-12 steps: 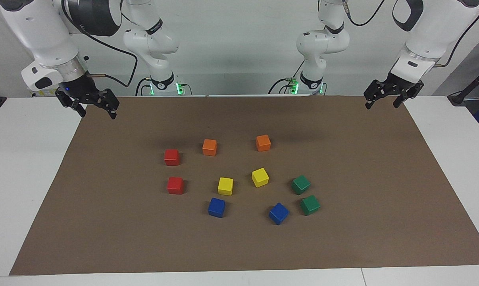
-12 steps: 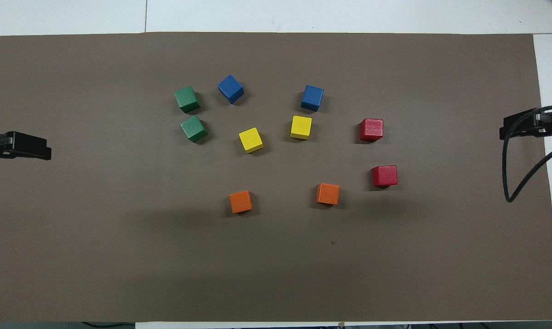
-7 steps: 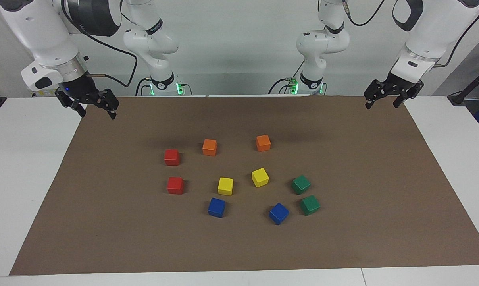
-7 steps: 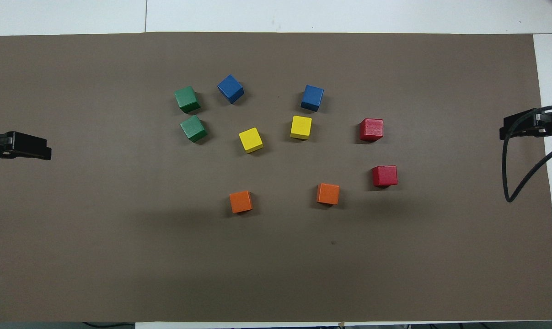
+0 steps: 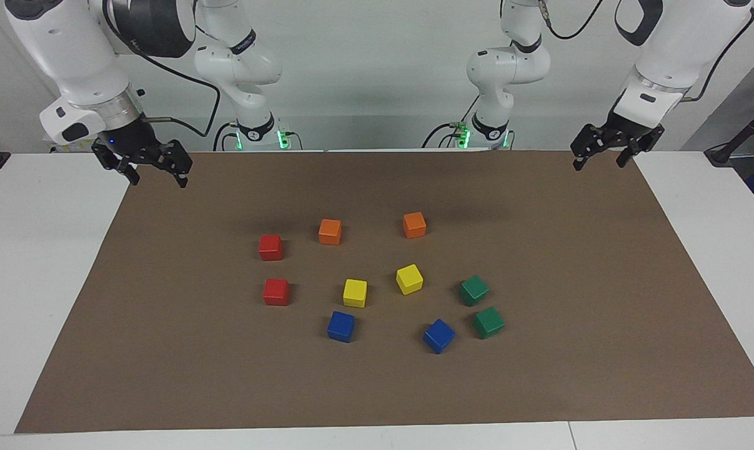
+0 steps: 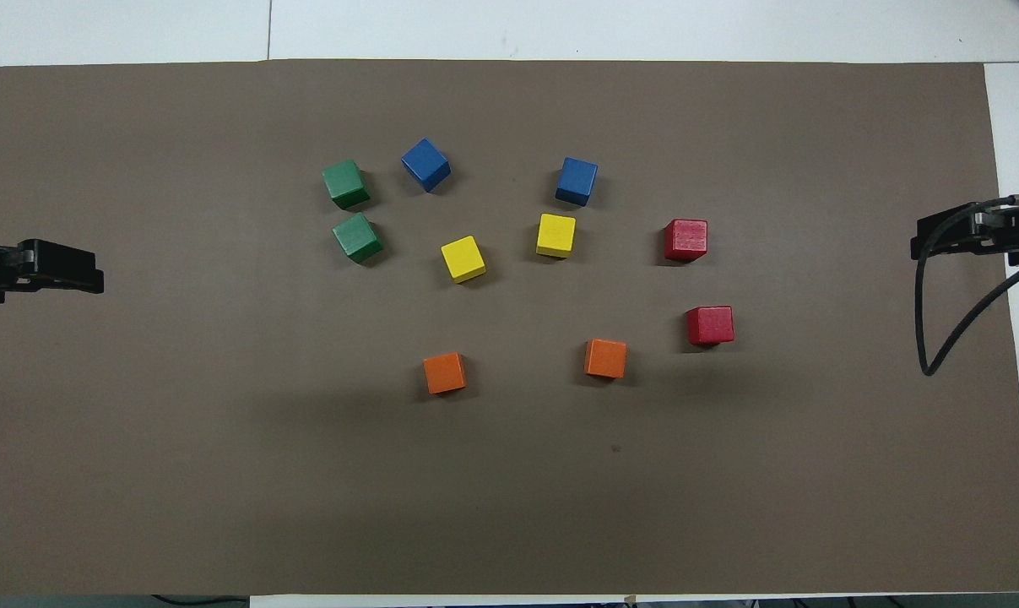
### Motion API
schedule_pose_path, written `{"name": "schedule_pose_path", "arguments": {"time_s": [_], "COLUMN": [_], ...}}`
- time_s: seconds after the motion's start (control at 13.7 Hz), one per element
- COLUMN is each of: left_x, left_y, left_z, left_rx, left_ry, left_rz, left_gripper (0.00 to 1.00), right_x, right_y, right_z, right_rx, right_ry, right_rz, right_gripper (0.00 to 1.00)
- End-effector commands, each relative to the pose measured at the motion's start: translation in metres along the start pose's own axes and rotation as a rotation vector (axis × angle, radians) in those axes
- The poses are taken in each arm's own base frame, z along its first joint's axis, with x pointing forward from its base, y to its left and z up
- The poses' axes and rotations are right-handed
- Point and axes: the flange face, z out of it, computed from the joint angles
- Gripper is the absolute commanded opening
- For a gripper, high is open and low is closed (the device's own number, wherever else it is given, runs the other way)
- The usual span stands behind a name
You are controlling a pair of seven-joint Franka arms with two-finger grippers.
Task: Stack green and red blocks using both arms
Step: 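Reach the left gripper to a green block while the right gripper reaches red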
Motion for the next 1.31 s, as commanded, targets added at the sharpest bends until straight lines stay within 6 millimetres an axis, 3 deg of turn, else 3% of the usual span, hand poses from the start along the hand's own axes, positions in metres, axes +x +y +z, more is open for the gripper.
{"name": "schedule_pose_path", "arguments": {"time_s": [0.0, 0.07, 0.22, 0.36, 0.44, 0.51, 0.66, 0.8, 1.02, 1.09, 1.24], "left_x": [-0.006, -0.006, 0.001, 0.016, 0.027, 0.035, 0.048, 0.058, 0.077, 0.081, 0.088], "left_y": [0.039, 0.056, 0.079, 0.128, 0.142, 0.146, 0.154, 0.160, 0.168, 0.182, 0.185], "left_z": [0.016, 0.025, 0.041, 0.085, 0.110, 0.126, 0.158, 0.183, 0.218, 0.234, 0.241], "left_rx": [0.019, 0.020, 0.009, -0.003, -0.011, -0.020, -0.032, -0.045, -0.050, -0.053, -0.070], "left_ry": [0.015, 0.018, 0.058, 0.043, 0.040, 0.043, 0.032, 0.029, 0.024, 0.018, 0.038], "left_rz": [-0.028, -0.009, -0.117, -0.183, -0.213, -0.220, -0.225, -0.228, -0.235, -0.272, -0.342], "left_gripper": [1.00, 1.00, 1.00, 1.00, 1.00, 1.00, 1.00, 1.00, 1.00, 1.00, 1.00], "right_x": [-0.016, -0.018, -0.017, -0.018, -0.020, -0.024, -0.028, -0.032, -0.035, -0.035, -0.042], "right_y": [-0.034, -0.053, -0.067, -0.091, -0.101, -0.115, -0.119, -0.131, -0.132, -0.132, -0.131], "right_z": [0.027, 0.041, 0.072, 0.101, 0.115, 0.132, 0.162, 0.181, 0.207, 0.214, 0.233], "right_rx": [0.003, 0.007, 0.012, 0.016, 0.015, 0.017, 0.028, 0.026, 0.025, 0.030, 0.022], "right_ry": [0.033, 0.050, 0.062, 0.060, 0.055, 0.054, 0.085, 0.071, 0.060, 0.075, 0.048], "right_rz": [0.035, 0.047, 0.069, 0.040, 0.029, 0.025, 0.036, 0.021, 0.039, 0.038, 0.038], "right_gripper": [1.00, 1.00, 1.00, 1.00, 1.00, 1.00, 1.00, 1.00, 1.00, 1.00, 1.00]}}
